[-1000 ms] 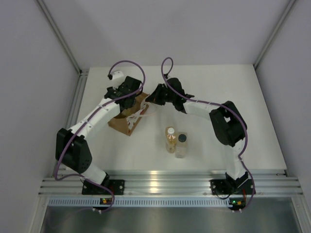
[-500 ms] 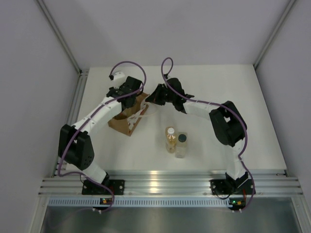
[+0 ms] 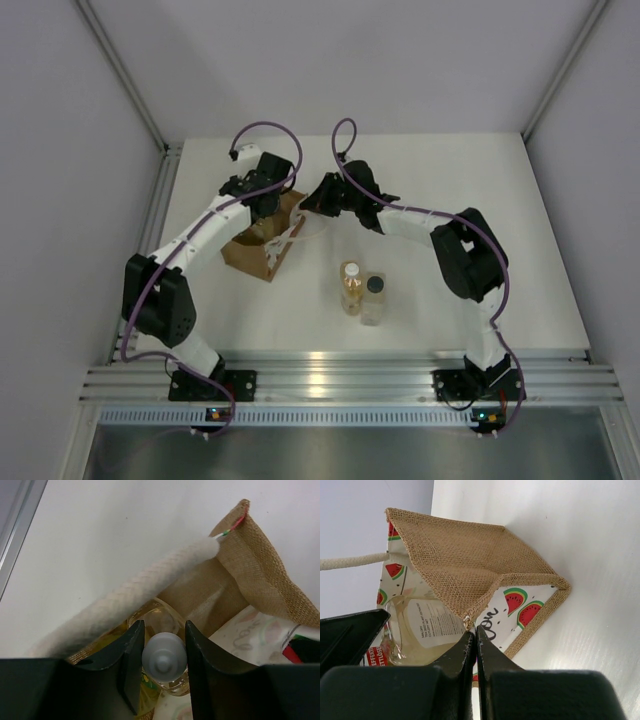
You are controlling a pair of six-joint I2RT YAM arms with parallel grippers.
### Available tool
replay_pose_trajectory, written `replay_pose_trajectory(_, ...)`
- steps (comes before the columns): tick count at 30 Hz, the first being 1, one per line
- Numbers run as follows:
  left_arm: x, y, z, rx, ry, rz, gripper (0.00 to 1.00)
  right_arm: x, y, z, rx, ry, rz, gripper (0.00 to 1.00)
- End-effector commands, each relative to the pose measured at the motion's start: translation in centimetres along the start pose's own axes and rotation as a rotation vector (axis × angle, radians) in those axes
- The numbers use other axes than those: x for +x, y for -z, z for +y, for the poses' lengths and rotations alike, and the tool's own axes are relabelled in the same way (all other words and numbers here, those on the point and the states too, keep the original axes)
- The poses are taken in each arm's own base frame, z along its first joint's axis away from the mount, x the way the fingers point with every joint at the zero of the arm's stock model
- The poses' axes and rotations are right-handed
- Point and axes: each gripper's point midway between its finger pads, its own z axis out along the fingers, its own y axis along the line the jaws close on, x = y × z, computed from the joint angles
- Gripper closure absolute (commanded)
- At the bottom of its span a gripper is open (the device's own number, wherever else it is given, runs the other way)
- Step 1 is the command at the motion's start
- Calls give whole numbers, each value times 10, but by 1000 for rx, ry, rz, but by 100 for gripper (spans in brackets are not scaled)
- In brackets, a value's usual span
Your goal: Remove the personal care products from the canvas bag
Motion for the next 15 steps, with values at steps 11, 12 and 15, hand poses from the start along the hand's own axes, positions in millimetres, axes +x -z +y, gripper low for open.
replay_pose_trajectory(11,-64,51,-38,260,-55,-51,100,1,-5,-7,37,-33,-24,99)
replay_pose_trajectory(12,-66,55,-39,273,-60,-55,100,1,-5,-7,38,-35,-27,99)
replay_pose_trajectory(15,-78,70,-42,317,-75,-86,100,-1,-4,-9,55,-41,-39,100)
